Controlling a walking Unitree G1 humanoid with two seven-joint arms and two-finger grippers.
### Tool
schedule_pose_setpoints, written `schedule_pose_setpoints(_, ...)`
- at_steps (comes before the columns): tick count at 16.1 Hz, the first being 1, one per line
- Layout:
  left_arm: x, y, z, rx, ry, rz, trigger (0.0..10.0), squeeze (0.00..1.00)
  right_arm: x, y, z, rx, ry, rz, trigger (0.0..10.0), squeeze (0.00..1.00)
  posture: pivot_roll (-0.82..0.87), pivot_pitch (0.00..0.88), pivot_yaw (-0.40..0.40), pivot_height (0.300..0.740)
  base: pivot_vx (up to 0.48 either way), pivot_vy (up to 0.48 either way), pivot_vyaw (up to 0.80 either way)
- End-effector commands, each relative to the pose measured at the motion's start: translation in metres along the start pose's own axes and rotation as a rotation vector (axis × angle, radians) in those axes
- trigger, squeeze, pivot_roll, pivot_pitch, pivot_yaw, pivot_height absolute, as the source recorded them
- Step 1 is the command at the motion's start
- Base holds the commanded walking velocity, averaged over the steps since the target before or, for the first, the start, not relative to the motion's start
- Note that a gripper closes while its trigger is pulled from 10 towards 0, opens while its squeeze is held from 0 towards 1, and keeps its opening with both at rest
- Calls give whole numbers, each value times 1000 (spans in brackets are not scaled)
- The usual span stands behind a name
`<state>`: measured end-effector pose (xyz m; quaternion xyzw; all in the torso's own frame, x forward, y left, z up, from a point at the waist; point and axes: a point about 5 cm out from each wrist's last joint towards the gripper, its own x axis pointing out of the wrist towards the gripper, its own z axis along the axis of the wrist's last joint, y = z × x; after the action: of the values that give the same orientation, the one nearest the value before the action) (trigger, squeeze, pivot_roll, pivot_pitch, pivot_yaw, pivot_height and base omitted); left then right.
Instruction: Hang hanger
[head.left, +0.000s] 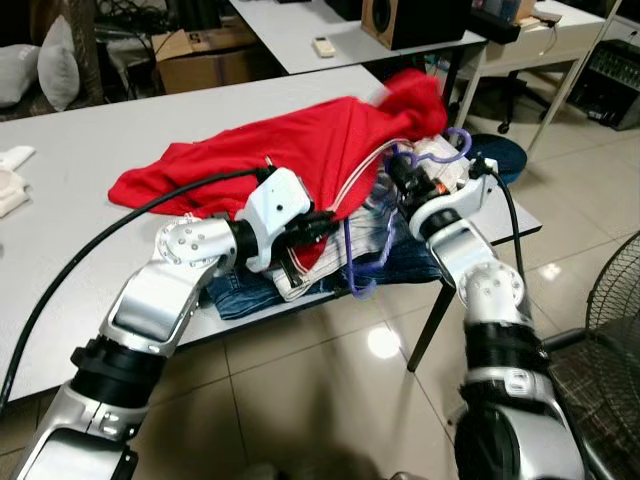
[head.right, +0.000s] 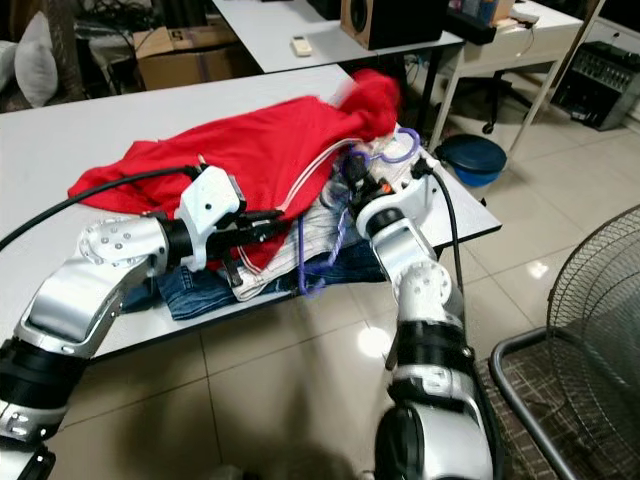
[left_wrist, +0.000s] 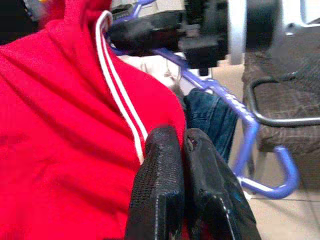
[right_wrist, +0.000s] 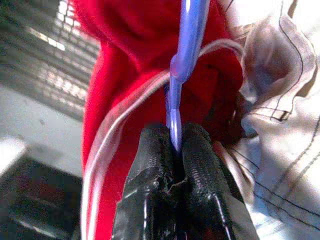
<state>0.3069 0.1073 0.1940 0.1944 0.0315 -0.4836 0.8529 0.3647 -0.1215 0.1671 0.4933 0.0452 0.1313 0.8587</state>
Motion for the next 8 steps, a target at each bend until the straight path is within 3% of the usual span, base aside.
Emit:
schedule_pose_setpoints(1, 2, -6, 0, -19, -7, -45, 0, 0, 5, 6, 15, 11, -86, 8, 10000, 0, -15, 0, 57, 740, 0, 0, 0)
schedule_pose_setpoints(8, -4, -19, 16, -107, -80, -204, 0, 0, 26, 9, 22, 25, -167, -30, 10000, 0, 14, 5, 68, 740, 0, 0, 0)
